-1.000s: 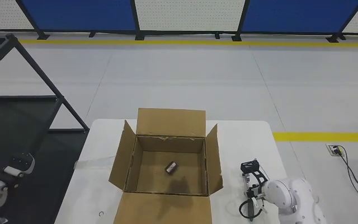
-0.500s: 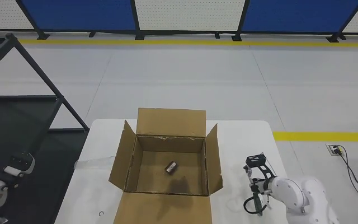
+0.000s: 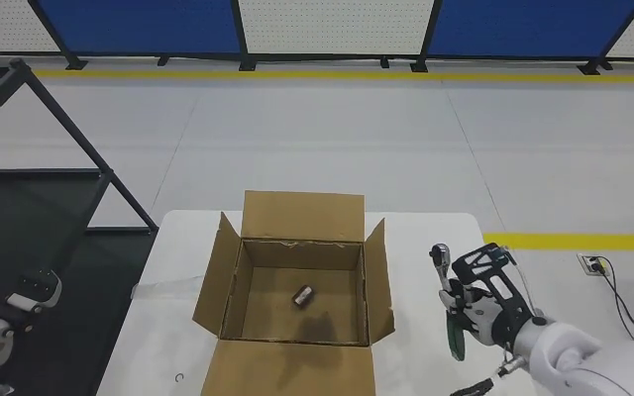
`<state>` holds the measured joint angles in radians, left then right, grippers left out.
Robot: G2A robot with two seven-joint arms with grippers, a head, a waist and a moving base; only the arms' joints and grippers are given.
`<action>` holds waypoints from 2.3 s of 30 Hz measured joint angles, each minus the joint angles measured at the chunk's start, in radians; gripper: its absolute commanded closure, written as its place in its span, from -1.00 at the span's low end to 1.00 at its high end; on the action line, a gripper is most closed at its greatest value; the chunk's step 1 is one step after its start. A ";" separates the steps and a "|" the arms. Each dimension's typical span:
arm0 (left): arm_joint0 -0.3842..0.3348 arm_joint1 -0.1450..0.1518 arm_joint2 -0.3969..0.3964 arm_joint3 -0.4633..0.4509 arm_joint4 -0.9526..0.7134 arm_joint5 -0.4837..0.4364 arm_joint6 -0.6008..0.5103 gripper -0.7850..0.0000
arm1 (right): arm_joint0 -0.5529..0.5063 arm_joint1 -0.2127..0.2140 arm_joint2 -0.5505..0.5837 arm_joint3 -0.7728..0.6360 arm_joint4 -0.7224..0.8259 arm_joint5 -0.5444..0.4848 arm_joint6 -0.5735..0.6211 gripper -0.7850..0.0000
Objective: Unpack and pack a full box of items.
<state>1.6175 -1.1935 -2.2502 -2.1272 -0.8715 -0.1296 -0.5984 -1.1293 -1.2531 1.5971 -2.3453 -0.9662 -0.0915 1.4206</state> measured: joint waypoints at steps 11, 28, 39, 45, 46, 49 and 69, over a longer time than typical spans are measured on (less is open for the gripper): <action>0.000 0.000 0.000 0.000 0.000 0.000 0.000 -1.00 | 0.077 -0.003 -0.122 -0.005 -0.063 0.081 -0.047 1.00; 0.000 0.000 0.000 0.000 0.000 0.000 0.000 -1.00 | 0.227 -0.014 -0.303 0.018 -0.030 0.091 -0.131 1.00; 0.000 0.000 0.000 0.000 0.000 0.000 0.000 -1.00 | 0.644 -0.091 -0.702 0.456 0.027 0.197 -0.144 1.00; 0.000 0.000 0.000 0.000 0.000 0.000 0.000 -1.00 | 0.703 -0.128 -0.817 0.707 0.076 0.224 -0.171 1.00; 0.000 0.000 0.000 0.000 0.000 0.000 0.000 -1.00 | 0.705 -0.134 -0.832 0.748 0.084 0.224 -0.180 1.00; 0.000 0.000 0.000 0.000 0.000 0.000 0.000 -1.00 | 0.705 -0.146 -0.863 0.844 0.081 0.221 -0.200 1.00; 0.000 0.000 0.000 0.000 0.000 0.000 0.000 -1.00 | 0.790 -0.251 -1.028 1.252 0.049 0.256 -0.191 1.00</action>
<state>1.6175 -1.1935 -2.2502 -2.1272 -0.8715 -0.1296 -0.5984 -0.3397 -1.5043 0.5696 -1.0931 -0.9175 0.1643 1.2293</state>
